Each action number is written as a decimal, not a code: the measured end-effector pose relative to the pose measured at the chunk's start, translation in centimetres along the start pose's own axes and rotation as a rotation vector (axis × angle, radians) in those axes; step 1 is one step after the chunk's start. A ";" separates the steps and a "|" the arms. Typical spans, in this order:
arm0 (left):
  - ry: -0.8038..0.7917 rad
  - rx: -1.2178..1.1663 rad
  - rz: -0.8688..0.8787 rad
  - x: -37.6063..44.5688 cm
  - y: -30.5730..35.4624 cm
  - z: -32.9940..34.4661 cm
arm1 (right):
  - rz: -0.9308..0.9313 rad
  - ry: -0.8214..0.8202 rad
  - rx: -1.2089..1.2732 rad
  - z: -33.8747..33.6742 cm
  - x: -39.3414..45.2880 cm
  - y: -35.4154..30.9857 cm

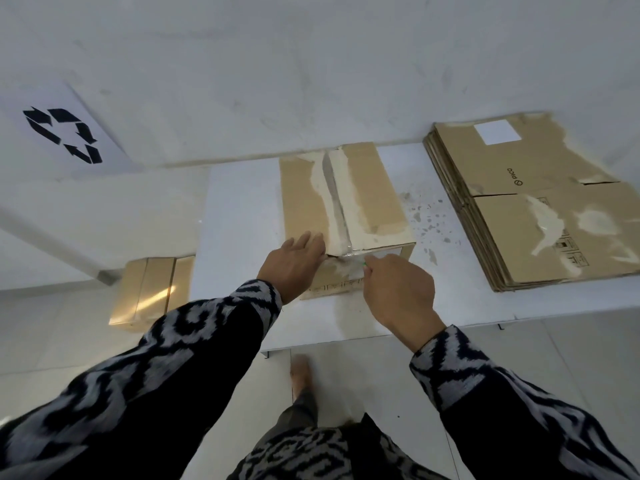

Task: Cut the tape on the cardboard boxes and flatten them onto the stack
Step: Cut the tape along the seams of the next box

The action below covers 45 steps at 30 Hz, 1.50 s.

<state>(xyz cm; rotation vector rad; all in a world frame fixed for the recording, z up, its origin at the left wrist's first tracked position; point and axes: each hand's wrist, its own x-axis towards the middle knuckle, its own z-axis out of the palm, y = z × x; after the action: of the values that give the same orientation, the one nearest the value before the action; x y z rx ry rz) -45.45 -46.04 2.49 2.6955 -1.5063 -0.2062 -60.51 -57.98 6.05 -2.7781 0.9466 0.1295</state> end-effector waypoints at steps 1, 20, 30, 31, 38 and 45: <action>-0.015 -0.006 -0.008 -0.2 0.4 0.5 | 0.009 -0.015 0.007 0.6 -0.3 -0.1; -0.049 -0.144 -0.089 0.0 0.2 2.7 | 0.083 0.038 0.066 2.8 -1.3 -0.1; -0.006 -0.182 -0.122 -0.5 1.0 1.6 | 0.083 0.009 0.061 2.7 -0.1 0.2; 0.001 -0.182 -0.117 -0.5 0.9 1.6 | 0.087 0.012 0.053 2.6 -0.2 0.5; -0.067 -0.163 -0.123 -0.7 0.9 1.2 | 0.103 0.032 0.046 2.6 -0.4 0.5; 0.029 -0.298 -0.077 -1.1 -0.1 1.3 | 0.331 -0.145 0.860 2.6 -2.8 4.4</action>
<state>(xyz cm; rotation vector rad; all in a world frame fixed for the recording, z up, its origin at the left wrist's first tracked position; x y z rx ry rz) -46.18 -45.00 1.26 2.5085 -1.2516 -0.3613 -65.50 -59.18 3.24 -1.8014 1.0843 -0.0283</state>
